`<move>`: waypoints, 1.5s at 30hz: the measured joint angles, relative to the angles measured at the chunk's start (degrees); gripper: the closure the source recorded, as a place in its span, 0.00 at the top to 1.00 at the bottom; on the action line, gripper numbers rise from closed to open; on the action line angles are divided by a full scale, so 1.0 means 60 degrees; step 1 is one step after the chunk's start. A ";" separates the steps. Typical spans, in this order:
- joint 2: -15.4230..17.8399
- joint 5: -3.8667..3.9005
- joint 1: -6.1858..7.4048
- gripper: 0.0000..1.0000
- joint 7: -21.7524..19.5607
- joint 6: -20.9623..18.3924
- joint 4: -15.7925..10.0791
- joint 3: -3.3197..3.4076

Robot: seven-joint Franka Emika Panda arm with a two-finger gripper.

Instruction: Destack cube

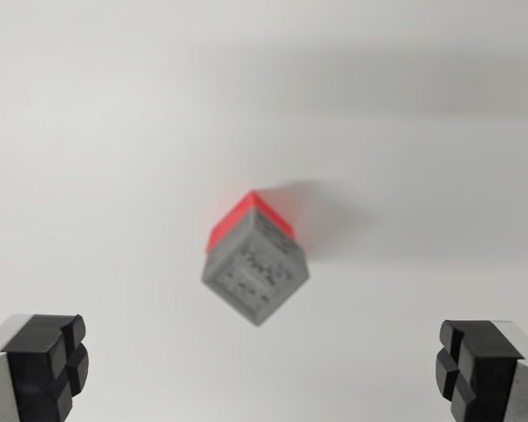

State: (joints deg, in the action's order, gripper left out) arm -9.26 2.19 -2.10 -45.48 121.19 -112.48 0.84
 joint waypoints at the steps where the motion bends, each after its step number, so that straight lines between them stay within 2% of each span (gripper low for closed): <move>1: 0.0000 0.0000 0.0000 1.00 0.0000 0.0000 0.0000 0.0000; 14: 0.0001 0.0000 0.0000 1.00 -0.0070 0.0002 -0.0023 0.0000; 23: 0.0105 -0.0015 0.0000 1.00 -0.0751 0.0239 -0.0390 0.0006; 34: 0.0405 -0.0097 0.0003 1.00 -0.2435 0.0861 -0.1310 0.0023; 45: 0.0711 -0.0224 0.0004 1.00 -0.4630 0.1707 -0.2426 0.0038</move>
State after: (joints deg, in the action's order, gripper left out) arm -4.99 0.85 -2.08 -73.26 131.43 -127.04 1.06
